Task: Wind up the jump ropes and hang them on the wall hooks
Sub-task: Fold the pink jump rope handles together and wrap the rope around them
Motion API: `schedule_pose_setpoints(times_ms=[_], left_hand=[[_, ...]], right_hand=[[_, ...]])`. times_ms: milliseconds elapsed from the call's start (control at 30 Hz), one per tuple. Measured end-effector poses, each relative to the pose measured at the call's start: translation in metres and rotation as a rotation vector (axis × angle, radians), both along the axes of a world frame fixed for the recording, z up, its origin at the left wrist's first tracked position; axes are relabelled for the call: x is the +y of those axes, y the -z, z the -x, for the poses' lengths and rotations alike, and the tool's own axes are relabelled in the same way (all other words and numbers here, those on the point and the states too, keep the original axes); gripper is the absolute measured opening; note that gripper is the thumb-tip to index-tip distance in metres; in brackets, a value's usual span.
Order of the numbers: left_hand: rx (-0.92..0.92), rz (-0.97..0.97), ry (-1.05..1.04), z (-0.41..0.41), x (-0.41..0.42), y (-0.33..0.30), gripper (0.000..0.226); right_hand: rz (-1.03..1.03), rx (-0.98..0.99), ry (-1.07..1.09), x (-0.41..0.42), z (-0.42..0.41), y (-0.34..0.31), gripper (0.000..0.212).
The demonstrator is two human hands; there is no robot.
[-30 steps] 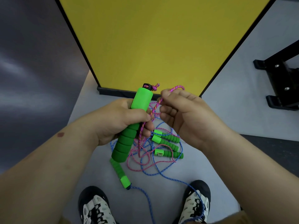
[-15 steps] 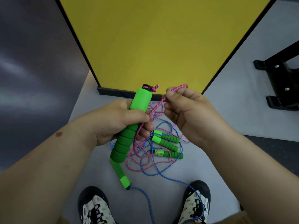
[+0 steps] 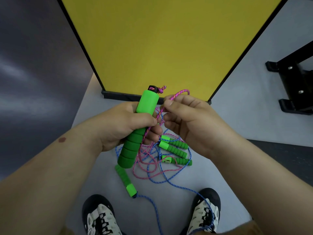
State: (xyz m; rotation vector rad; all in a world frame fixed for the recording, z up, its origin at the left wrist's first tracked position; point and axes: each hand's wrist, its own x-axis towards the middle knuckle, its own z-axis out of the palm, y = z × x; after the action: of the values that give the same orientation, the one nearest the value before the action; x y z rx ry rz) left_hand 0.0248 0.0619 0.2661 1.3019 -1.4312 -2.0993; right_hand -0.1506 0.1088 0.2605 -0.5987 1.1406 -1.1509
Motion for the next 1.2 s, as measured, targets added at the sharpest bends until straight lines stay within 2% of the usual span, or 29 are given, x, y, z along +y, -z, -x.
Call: schedule_pose_setpoints(times_ms=[100,200,333,500,667,733,1033,1200], left_hand=[[-0.008,0.003,-0.002,0.000,0.000,-0.001,0.008],[0.007,-0.017,-0.011,0.000,-0.001,-0.001,0.021],[-0.009,-0.006,-0.019,-0.001,-0.001,0.000,0.008],[-0.007,0.005,-0.004,-0.001,-0.001,0.000,0.014],[-0.007,0.009,-0.001,-0.001,-0.001,0.000,0.013],[-0.025,0.023,-0.004,-0.001,-0.001,-0.001,0.004],[-0.055,0.036,-0.008,0.001,0.000,-0.002,0.007],[-0.059,0.028,-0.019,0.000,0.000,-0.003,0.006]], right_hand=[[0.026,0.055,-0.028,0.002,-0.005,0.002,0.005],[0.028,0.073,0.013,0.001,-0.004,0.002,0.004],[0.017,0.066,0.101,-0.002,0.002,0.000,0.004],[0.024,0.031,0.229,-0.009,0.014,-0.005,0.008],[0.004,-0.012,0.285,-0.012,0.022,-0.006,0.002],[-0.009,-0.018,0.265,-0.011,0.021,-0.006,0.005],[-0.002,0.038,-0.017,0.002,-0.005,0.003,0.015],[0.006,0.061,0.029,0.001,-0.004,0.002,0.012]])
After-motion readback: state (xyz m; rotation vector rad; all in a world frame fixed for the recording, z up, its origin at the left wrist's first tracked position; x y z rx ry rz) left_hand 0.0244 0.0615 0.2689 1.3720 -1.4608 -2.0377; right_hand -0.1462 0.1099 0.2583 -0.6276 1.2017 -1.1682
